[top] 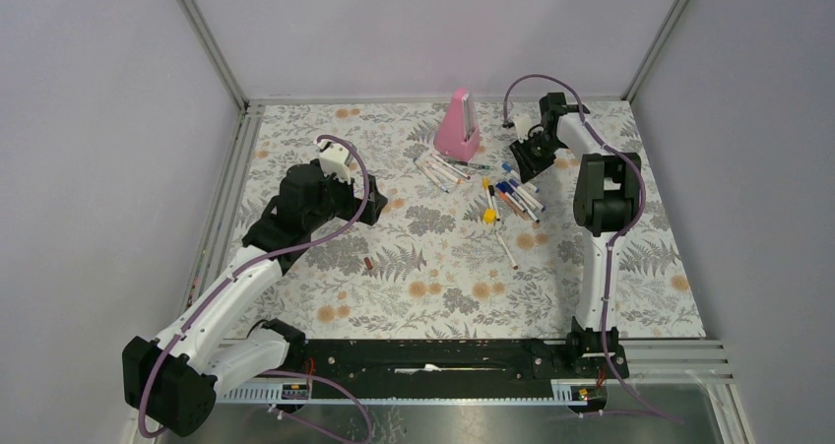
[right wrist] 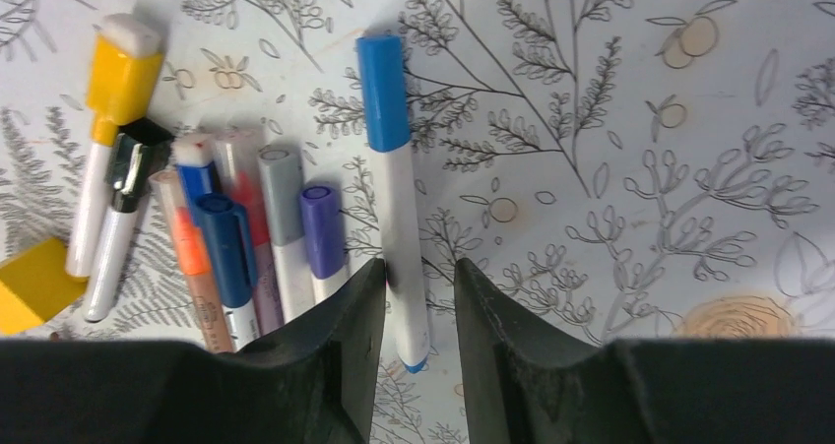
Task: Open the pen caps
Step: Pick up the pen from the center of the board.
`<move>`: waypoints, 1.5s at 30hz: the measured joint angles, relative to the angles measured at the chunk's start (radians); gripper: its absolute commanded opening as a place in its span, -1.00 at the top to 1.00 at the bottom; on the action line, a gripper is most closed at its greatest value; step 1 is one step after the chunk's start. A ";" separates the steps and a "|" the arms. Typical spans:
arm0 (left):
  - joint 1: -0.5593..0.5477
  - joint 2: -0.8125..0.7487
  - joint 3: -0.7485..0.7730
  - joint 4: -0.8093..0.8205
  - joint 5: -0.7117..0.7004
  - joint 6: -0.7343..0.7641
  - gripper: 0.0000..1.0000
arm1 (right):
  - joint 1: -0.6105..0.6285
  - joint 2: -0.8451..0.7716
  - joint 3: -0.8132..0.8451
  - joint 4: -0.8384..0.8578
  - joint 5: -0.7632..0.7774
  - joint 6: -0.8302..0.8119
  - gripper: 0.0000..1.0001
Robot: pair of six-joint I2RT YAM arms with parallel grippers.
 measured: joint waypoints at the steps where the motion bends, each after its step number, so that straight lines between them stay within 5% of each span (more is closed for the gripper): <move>1: 0.000 0.000 0.000 0.000 0.000 0.000 -0.98 | 0.002 0.000 0.000 0.003 0.011 0.000 0.19; 10: 0.000 0.000 0.000 0.000 0.000 0.000 -0.98 | 0.021 -0.016 -0.031 0.051 0.096 -0.001 0.22; 17: 0.000 0.000 0.000 0.000 0.002 0.000 -0.98 | 0.031 -0.027 -0.054 0.092 0.134 -0.002 1.00; 33: 0.000 0.020 -0.019 0.024 0.065 0.008 -0.98 | 0.018 -0.172 -0.282 0.249 0.154 0.023 1.00; 40: 0.000 0.020 -0.019 0.068 0.127 -0.032 -0.98 | -0.019 -0.438 -0.493 0.283 0.071 0.053 1.00; 45: 0.000 0.019 -0.019 0.121 0.207 -0.129 -0.98 | -0.041 -0.670 -0.660 0.327 -0.121 0.073 1.00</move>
